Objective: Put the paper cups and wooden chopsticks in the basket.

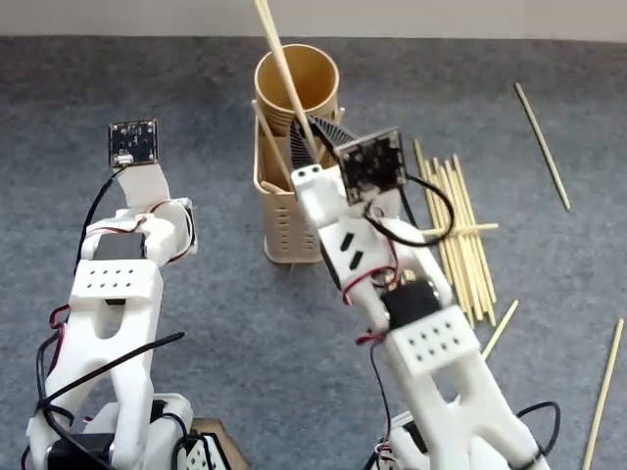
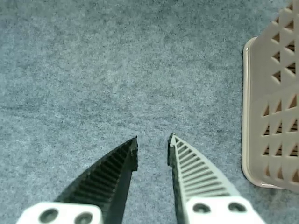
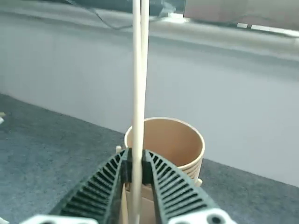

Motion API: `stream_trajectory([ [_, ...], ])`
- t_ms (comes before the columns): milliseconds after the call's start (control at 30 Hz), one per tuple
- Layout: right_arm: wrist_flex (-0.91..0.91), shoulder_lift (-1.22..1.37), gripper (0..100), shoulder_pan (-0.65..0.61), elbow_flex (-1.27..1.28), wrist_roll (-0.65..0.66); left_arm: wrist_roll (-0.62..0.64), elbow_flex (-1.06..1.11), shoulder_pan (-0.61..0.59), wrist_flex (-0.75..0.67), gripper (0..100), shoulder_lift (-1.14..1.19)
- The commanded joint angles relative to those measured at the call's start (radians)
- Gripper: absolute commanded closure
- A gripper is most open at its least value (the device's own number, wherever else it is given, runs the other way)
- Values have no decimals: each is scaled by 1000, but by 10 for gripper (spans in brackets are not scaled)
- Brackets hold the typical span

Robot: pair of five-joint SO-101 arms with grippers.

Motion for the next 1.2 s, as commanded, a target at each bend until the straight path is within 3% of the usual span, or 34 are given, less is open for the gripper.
stream_trajectory([
  [0, 99, -128, 994, 22, -58, 23, 2, -10, -10, -17, 857, -21],
  [233, 516, -248, 994, 266, -59, 112, 2, 15, -10, -21, 857, -21],
  [400, 670, -148, 994, 377, -5, 198, 2, 18, -4, -21, 857, -21],
  [700, 719, 417, 994, 466, 16, 308, 2, 21, -7, -20, 857, -21],
  [867, 720, 699, 994, 487, -108, 310, 2, 21, -5, -20, 857, -21],
  [1067, 737, 803, 977, 510, -183, 342, 2, 21, -5, -20, 857, -21],
  [1167, 809, 751, 889, 504, -220, 359, 2, 21, -4, -20, 857, -21],
])
